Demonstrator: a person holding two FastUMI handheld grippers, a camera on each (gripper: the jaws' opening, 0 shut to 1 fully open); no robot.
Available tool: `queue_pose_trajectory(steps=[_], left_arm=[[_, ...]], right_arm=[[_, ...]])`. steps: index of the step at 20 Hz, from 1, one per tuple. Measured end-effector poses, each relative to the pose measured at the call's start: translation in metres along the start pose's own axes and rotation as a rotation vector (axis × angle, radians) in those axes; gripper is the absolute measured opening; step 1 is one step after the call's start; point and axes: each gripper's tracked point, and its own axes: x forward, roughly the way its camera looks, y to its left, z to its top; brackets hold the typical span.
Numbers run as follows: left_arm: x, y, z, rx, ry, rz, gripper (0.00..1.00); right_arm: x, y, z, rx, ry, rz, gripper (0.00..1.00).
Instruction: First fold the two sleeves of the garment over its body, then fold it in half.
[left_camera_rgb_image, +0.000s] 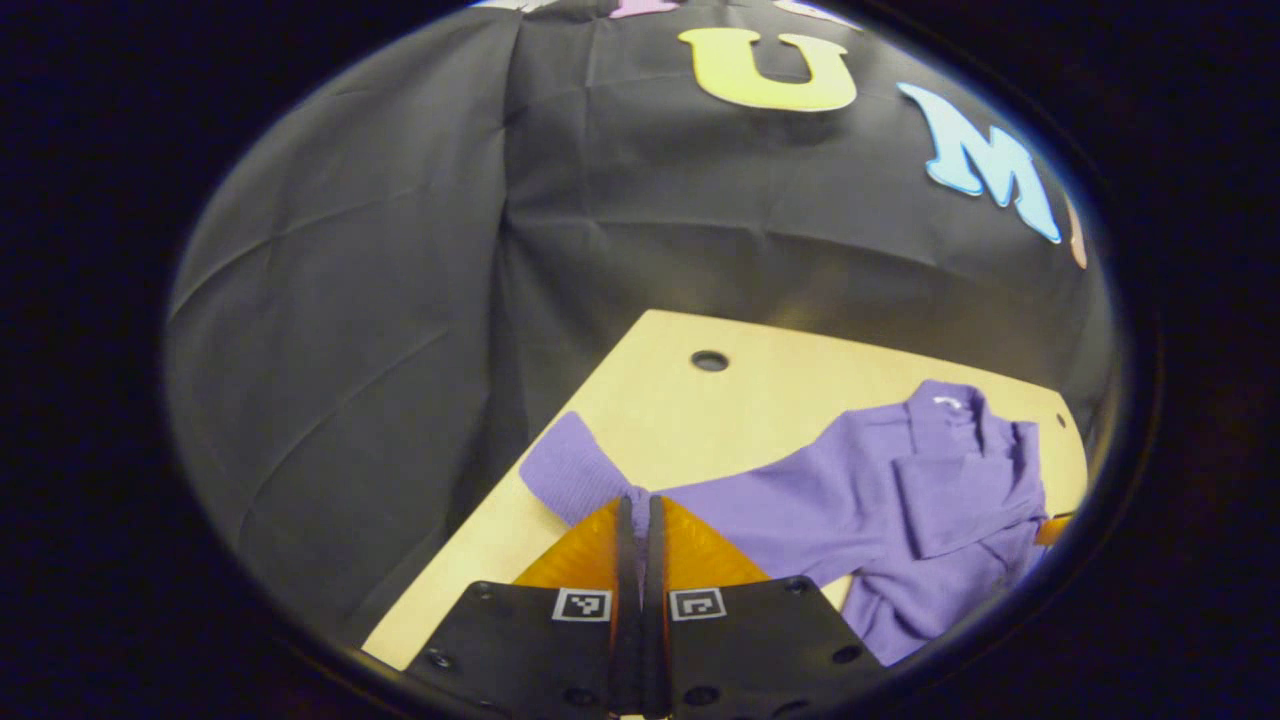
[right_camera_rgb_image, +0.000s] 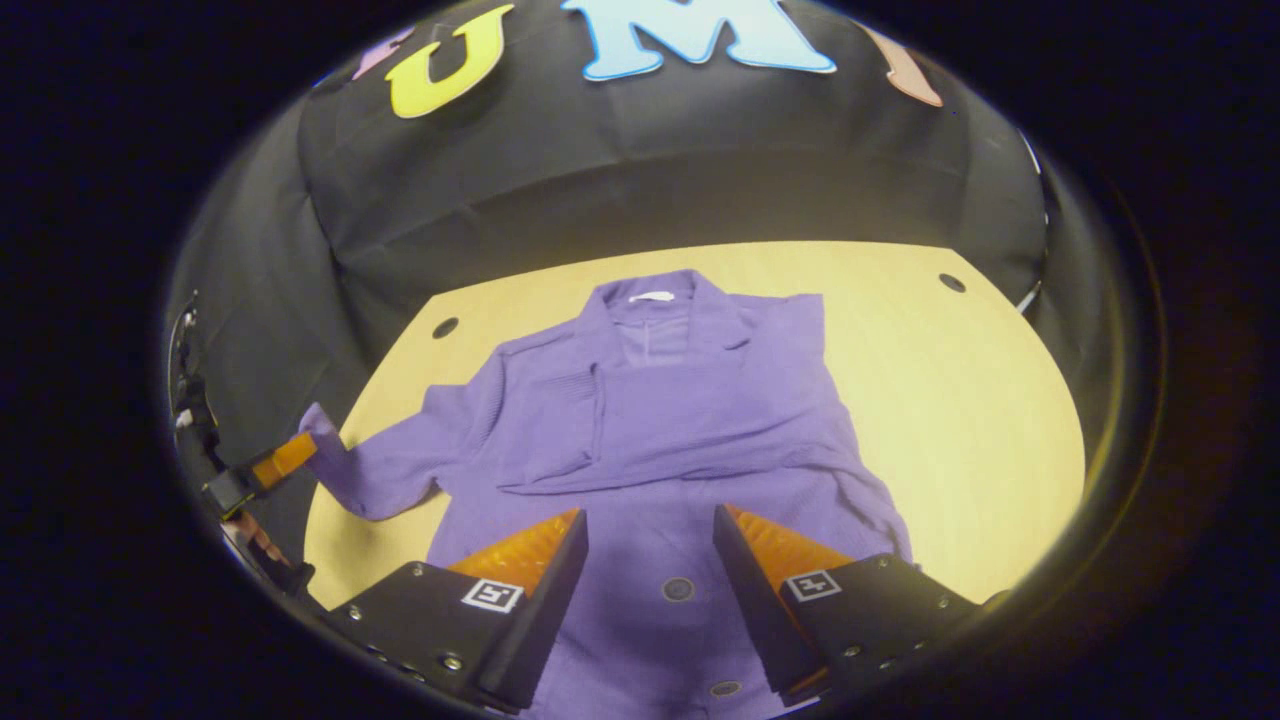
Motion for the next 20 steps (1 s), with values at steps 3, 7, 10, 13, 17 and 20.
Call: queue_pose_trajectory(steps=[3,7,10,13,17,20], left_arm=[[-0.003,-0.06,0.017,0.028,-0.022,-0.071,0.07],[-0.003,-0.141,0.029,0.059,-0.031,-0.158,0.07],[-0.006,-0.201,0.031,0.082,-0.034,-0.216,0.07],[-0.012,-0.261,0.027,0.103,-0.03,-0.272,0.07],[-0.02,-0.337,0.013,0.139,-0.018,-0.341,0.07],[-0.028,-0.391,0.0,0.16,-0.004,-0.386,0.07]], right_arm=[[-0.009,-0.029,0.001,0.044,-0.016,-0.019,0.8],[-0.024,-0.072,0.0,0.116,-0.037,-0.05,0.8],[-0.037,-0.109,-0.005,0.164,-0.047,-0.075,0.8],[-0.05,-0.143,-0.012,0.203,-0.048,-0.098,0.8],[-0.067,-0.187,-0.028,0.242,-0.042,-0.129,0.8],[-0.075,-0.215,-0.038,0.267,-0.034,-0.148,0.8]])
